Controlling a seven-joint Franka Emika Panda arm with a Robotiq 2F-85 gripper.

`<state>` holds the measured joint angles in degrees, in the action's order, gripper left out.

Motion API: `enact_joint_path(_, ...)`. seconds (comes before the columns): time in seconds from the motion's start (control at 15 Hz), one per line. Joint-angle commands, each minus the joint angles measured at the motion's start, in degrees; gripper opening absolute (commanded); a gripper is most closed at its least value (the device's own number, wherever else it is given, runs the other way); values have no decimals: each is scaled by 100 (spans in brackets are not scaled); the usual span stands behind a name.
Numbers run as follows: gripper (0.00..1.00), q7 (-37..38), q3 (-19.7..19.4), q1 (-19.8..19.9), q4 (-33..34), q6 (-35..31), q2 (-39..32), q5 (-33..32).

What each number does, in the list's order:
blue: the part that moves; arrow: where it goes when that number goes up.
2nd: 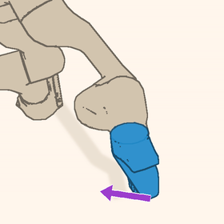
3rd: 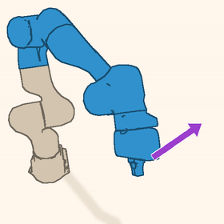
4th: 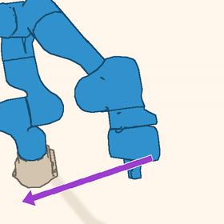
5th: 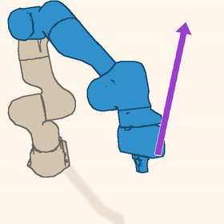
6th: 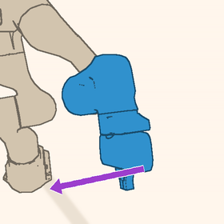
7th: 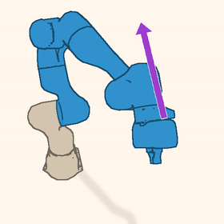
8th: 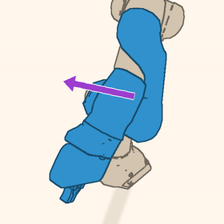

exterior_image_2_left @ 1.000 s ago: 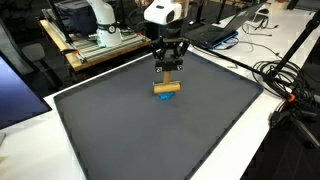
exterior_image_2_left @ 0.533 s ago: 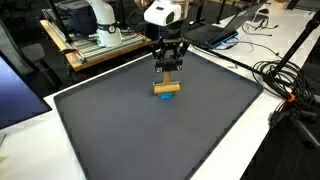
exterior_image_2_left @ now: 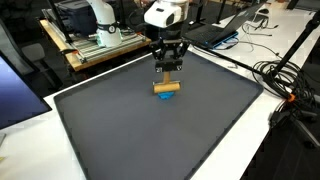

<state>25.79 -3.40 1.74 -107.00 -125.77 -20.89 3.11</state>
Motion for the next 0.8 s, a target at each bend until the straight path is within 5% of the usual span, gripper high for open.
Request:
enact_joint_path(0.0, 22, -219, 6, 16, 68, 153, -332, 277)
enact_joint_path(0.73, 22, -260, -25, 5, 192, 185, -353, 347)
